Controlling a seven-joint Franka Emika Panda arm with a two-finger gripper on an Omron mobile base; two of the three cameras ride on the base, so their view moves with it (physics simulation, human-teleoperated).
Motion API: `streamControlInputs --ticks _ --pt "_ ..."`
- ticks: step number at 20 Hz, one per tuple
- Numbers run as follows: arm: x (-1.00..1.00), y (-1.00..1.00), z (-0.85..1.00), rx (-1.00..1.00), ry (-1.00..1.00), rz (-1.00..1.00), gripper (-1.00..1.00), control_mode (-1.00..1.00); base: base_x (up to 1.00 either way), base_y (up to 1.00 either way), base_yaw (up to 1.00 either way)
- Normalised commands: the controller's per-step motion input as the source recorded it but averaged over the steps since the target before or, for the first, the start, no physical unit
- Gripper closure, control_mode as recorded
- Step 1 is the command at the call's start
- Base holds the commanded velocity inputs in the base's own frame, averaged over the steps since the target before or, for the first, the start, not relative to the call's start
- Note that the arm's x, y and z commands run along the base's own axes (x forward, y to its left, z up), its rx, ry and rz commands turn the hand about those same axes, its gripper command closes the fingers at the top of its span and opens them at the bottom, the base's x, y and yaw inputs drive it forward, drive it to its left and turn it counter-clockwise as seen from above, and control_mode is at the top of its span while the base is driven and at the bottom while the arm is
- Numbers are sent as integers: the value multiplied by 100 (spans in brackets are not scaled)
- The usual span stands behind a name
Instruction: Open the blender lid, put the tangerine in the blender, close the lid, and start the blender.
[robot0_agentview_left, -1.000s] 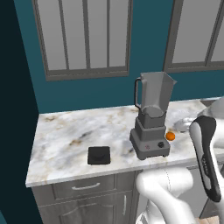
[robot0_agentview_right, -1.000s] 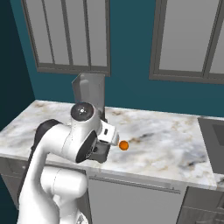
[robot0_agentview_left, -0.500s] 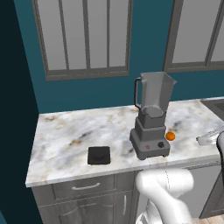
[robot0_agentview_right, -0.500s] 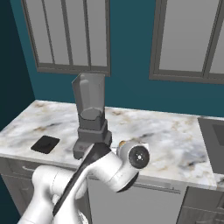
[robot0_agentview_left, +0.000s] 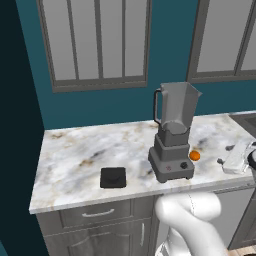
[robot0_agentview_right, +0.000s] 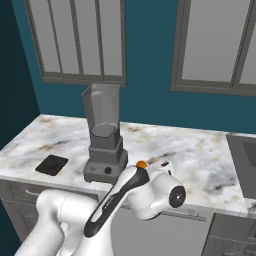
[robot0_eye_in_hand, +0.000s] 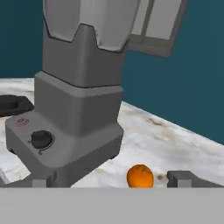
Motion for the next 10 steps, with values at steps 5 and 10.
streamControlInputs --ticks 5,10 --pt "36 -4 -9 -13 -7 25 -100 -100 0 0 0" --pt "37 0 -15 -14 7 9 -100 -100 0 0 0"
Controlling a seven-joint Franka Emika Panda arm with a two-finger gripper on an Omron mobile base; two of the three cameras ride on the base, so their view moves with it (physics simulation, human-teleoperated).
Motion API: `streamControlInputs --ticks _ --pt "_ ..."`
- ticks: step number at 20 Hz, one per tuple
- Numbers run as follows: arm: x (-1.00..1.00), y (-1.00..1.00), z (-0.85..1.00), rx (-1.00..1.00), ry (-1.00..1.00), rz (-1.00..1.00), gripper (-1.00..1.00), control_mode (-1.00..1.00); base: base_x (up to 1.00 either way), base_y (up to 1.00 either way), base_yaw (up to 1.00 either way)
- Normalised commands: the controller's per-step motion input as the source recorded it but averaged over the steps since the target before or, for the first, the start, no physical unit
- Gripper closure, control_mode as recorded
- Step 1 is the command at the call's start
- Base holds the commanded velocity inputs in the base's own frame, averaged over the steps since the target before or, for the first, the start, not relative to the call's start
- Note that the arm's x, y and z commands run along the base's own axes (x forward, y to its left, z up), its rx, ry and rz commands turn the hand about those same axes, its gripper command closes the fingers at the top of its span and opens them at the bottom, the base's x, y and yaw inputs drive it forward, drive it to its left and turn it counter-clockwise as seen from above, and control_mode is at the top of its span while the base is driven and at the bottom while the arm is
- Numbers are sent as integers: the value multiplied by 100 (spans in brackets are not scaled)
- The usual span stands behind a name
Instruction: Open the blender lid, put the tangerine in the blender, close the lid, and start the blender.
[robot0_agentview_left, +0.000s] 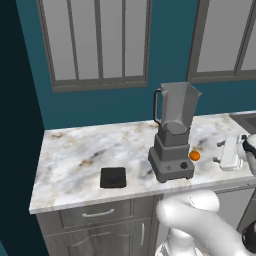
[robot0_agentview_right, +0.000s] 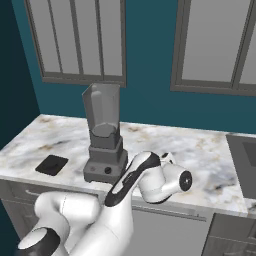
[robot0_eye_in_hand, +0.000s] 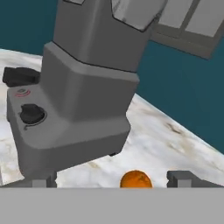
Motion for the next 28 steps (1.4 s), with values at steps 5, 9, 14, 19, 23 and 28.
streamControlInputs --ticks 5,9,14,19,23,28 --pt "34 9 -38 -11 11 4 -100 -100 0 0 0" --pt "41 21 -53 -13 13 1 -100 -100 0 0 0" --pt "46 10 -37 -6 6 3 -100 -100 0 0 0" --pt "39 0 -24 -1 1 4 -100 -100 0 0 0" --pt "33 0 -23 0 0 3 -100 -100 0 0 0" --pt "26 0 -31 0 0 3 -100 -100 0 0 0"
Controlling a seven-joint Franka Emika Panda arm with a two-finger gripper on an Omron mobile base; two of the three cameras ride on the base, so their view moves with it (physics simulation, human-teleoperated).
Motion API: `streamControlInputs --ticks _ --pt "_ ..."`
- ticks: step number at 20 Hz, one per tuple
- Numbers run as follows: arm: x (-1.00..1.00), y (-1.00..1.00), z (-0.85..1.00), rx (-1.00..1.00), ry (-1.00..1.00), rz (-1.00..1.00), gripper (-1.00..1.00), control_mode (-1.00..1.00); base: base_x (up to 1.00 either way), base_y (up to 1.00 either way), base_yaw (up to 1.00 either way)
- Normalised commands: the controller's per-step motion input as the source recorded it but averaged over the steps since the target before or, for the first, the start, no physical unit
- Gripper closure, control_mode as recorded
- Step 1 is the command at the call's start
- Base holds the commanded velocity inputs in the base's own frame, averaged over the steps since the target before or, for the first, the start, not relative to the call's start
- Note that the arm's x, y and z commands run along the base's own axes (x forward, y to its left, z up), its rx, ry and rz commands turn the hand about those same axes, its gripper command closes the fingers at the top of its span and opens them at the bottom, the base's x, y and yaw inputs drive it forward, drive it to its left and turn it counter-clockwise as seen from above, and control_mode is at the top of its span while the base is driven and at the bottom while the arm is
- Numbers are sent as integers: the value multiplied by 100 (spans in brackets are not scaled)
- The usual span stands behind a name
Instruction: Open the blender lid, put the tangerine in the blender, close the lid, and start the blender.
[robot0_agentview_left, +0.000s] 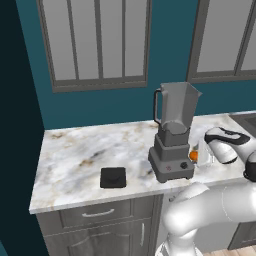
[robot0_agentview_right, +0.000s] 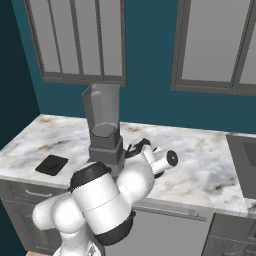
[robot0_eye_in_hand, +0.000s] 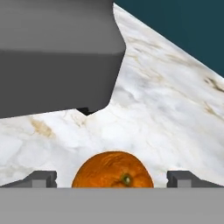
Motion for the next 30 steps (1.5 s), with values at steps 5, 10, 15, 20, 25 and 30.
streamControlInputs --ticks 5,10,15,20,25,30 --pt "18 0 -30 0 0 1 -100 -100 0 0 0" --pt "0 0 -53 -5 1 0 100 -100 0 0 0" --pt "-23 0 13 0 -9 -2 100 -100 0 0 0" --pt "-41 7 98 0 -30 -10 100 -100 0 0 0" --pt "-26 34 100 -5 -37 -15 100 -100 0 0 0" --pt "-9 27 100 -8 -30 -17 100 -100 0 0 0"
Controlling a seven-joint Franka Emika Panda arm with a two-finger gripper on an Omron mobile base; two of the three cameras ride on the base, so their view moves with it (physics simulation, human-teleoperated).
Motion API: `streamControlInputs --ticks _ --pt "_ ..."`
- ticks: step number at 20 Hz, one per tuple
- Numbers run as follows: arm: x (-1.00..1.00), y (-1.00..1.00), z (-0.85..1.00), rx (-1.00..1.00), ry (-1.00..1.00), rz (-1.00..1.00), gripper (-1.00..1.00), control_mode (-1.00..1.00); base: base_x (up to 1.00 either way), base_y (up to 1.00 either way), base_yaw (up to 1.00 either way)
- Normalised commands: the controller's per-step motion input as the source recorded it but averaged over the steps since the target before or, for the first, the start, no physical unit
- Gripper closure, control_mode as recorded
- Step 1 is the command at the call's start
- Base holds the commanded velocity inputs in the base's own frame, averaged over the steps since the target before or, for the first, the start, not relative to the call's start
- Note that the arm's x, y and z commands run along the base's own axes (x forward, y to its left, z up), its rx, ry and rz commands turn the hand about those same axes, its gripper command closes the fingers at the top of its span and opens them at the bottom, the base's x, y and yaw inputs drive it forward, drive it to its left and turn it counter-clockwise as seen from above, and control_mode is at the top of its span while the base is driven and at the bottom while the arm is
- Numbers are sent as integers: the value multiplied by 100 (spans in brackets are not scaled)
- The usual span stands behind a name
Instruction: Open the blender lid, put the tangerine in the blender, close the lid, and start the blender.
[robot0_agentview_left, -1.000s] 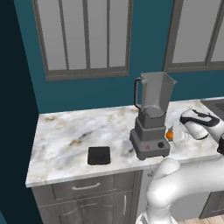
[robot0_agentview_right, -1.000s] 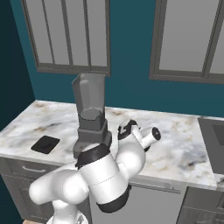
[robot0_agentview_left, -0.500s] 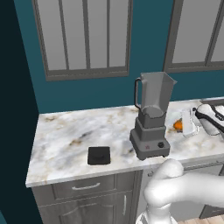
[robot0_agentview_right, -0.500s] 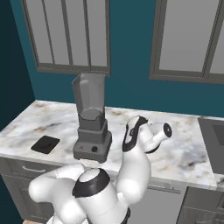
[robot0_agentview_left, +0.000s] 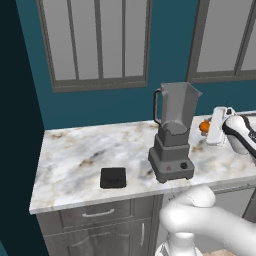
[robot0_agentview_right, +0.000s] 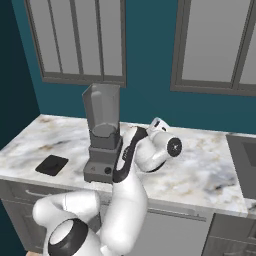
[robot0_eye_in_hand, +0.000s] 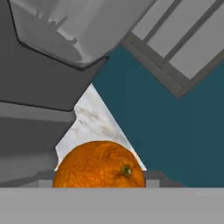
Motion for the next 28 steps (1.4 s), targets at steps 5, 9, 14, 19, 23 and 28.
streamControlInputs --ticks 5,9,14,19,23,28 --pt "-10 0 100 -4 -19 -9 100 -100 0 0 0" --pt "-14 0 100 -1 -14 -7 100 -100 0 0 0" --pt "-23 -4 100 0 -7 -6 100 -100 0 0 0" --pt "-37 -5 100 0 -1 -4 100 -100 0 0 0" --pt "-45 8 100 0 0 0 100 -100 0 0 0" --pt "-13 46 52 0 15 -11 100 -100 0 0 0"
